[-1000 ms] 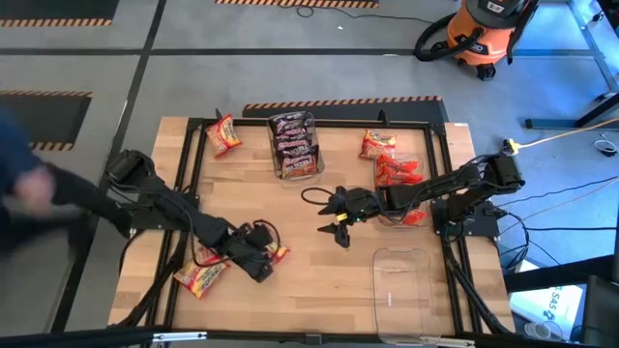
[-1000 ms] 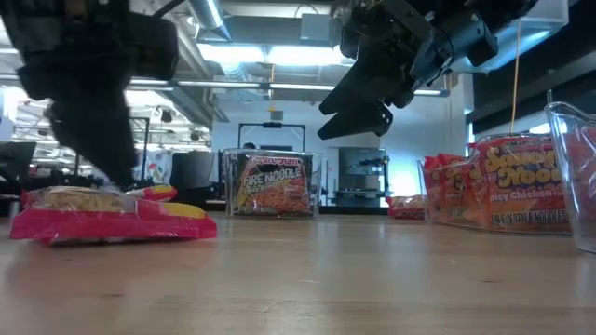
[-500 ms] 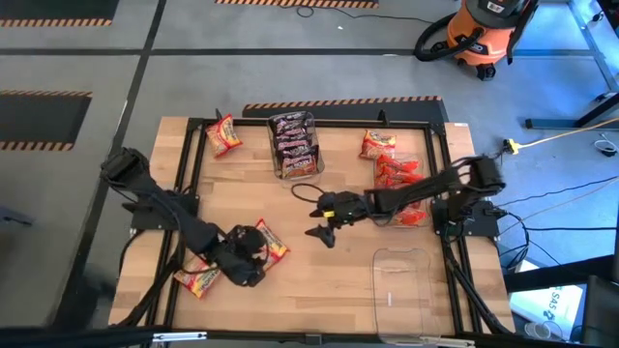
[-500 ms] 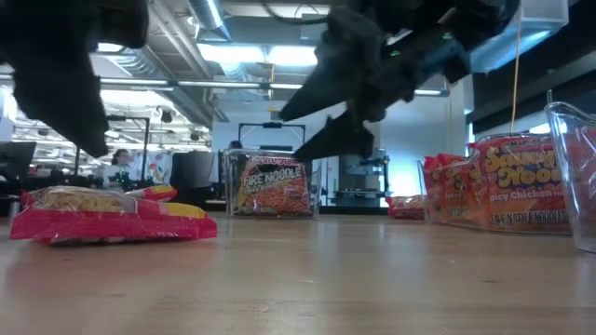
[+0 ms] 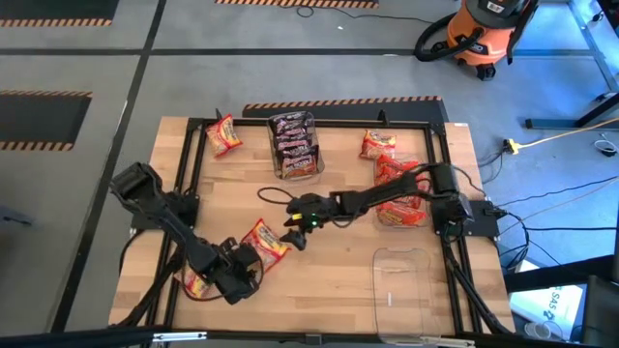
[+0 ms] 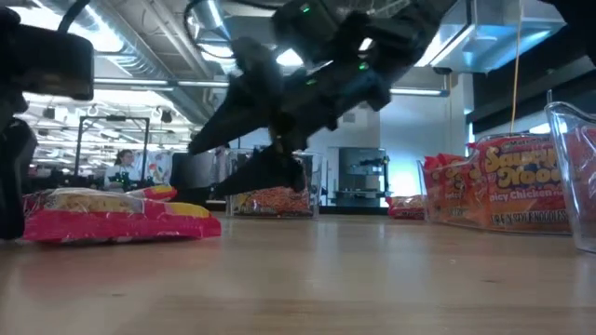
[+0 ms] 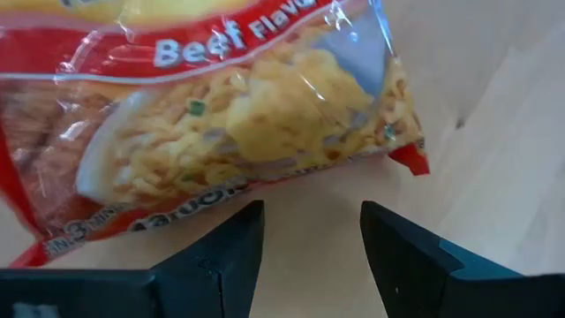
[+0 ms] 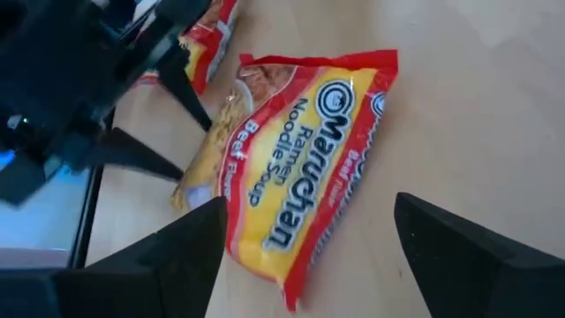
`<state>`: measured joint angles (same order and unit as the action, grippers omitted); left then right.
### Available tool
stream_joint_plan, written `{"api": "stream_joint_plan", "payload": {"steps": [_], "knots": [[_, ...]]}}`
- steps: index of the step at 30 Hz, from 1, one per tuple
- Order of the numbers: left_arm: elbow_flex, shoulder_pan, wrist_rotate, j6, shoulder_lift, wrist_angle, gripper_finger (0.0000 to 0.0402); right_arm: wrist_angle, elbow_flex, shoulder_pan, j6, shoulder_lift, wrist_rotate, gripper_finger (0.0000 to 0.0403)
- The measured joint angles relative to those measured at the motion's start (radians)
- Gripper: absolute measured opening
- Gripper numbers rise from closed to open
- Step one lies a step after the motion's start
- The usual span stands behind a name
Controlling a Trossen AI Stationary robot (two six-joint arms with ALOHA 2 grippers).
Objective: Sort Maruchan noodles
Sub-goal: Put the red noodle pack into the bottom transparent bin
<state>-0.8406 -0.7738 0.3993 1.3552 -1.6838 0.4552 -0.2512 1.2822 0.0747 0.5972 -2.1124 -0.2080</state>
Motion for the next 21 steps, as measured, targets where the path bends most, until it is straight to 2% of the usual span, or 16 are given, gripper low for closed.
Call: {"api": "stream_joint_plan", "payload": {"steps": [7, 11, 13, 18, 21], "knots": [[-0.004, -0.001, 0.009, 0.000, -0.026, -0.008, 0.0185, 0.014, 0.106, -0.012, 0.045, -0.098, -0.031, 0.0301], [-0.034, -0.008, -0.015, 0.005, 0.009, 0.033, 0.0185, 0.018, 0.113, -0.019, 0.070, -0.135, -0.039, 0.0301], [-0.060, -0.021, 0.029, 0.005, 0.046, 0.061, 0.0185, 0.011, 0.115, -0.024, 0.078, -0.145, -0.045, 0.0301], [-0.069, -0.052, 0.223, 0.004, 0.078, 0.088, 0.0185, 0.000, 0.117, -0.023, 0.078, -0.156, -0.047, 0.0301], [-0.047, -0.049, 0.227, 0.014, 0.063, 0.088, 0.0185, -0.028, 0.115, -0.023, 0.082, -0.158, -0.054, 0.0301]]}}
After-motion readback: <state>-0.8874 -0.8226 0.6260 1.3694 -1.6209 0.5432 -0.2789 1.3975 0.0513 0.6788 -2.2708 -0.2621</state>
